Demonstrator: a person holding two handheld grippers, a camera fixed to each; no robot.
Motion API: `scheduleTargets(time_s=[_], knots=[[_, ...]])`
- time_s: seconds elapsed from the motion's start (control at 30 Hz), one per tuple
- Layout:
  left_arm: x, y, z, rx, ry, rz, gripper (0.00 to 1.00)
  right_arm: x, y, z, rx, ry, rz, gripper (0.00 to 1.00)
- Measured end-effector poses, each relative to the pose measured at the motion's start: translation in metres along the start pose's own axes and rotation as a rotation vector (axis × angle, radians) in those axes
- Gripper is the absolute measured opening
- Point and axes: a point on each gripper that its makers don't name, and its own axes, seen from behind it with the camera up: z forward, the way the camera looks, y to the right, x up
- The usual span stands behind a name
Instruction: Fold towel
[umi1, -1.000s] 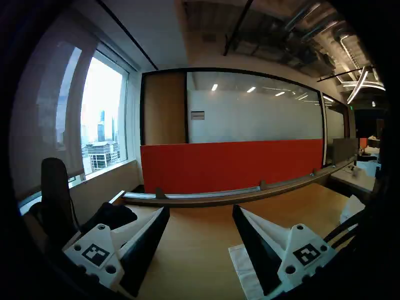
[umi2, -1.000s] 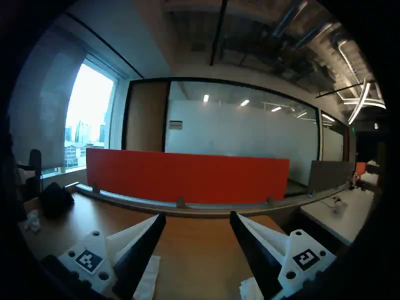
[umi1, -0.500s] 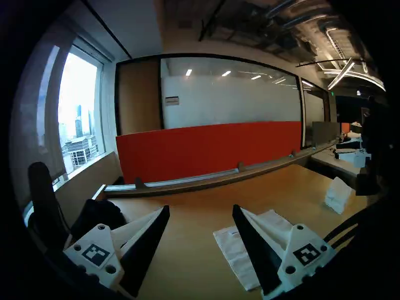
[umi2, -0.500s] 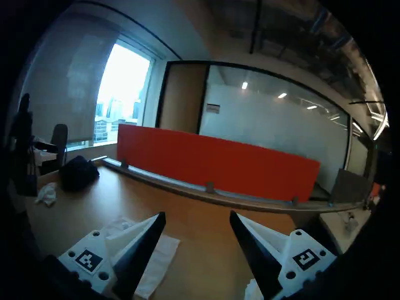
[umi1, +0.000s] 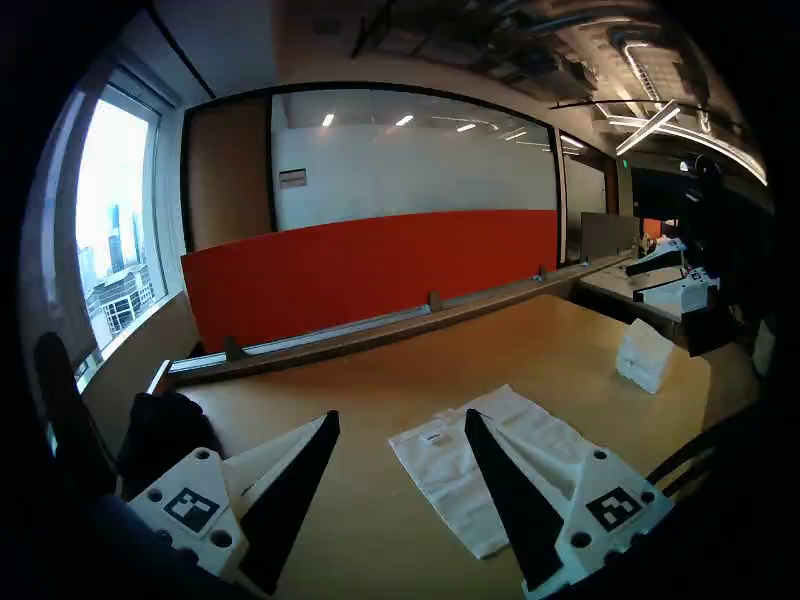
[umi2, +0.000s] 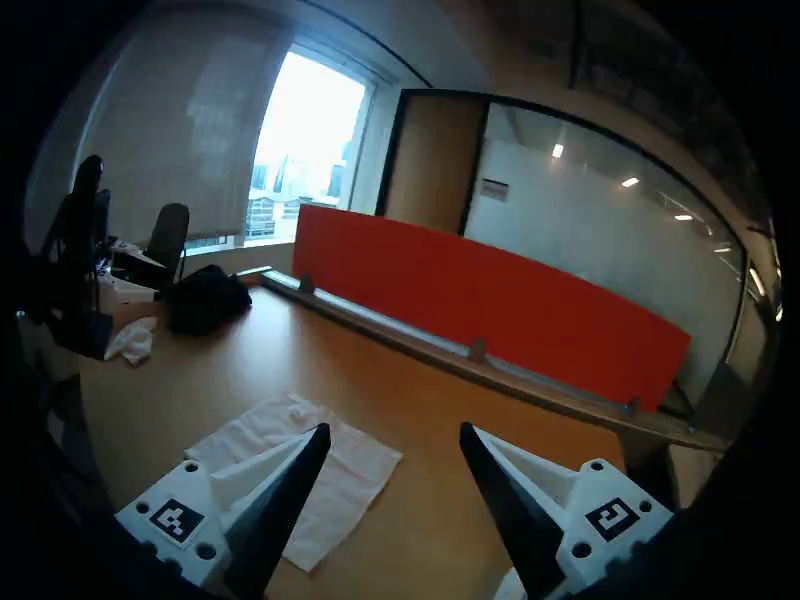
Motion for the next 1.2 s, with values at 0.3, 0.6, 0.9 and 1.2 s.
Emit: scheduleTargets(time_s=[0.3, 0.6, 0.9, 1.2], knots=[[-0.02, 0.013, 0.007, -0.047, -0.044, 0.013, 0.93, -0.015, -0.018, 0.007, 0.074, -0.037, -0.007, 1.0], [-0.053, 0.03, 0.015, -0.078, -0.088, 0.044, 0.93, -0.045, -0.038, 0.016, 0.128, -0.074, -0.002, 1.0], [-0.093, 0.046, 0.023, -0.103, -0.149, 0.043, 0.93, -0.081, -0.055, 0.027, 0.16, -0.108, 0.006, 1.0], [-0.13, 0.062, 0.031, -0.138, -0.21, 0.06, 0.93, -0.125, -0.068, 0.039, 0.177, -0.168, 0.005, 1.0]])
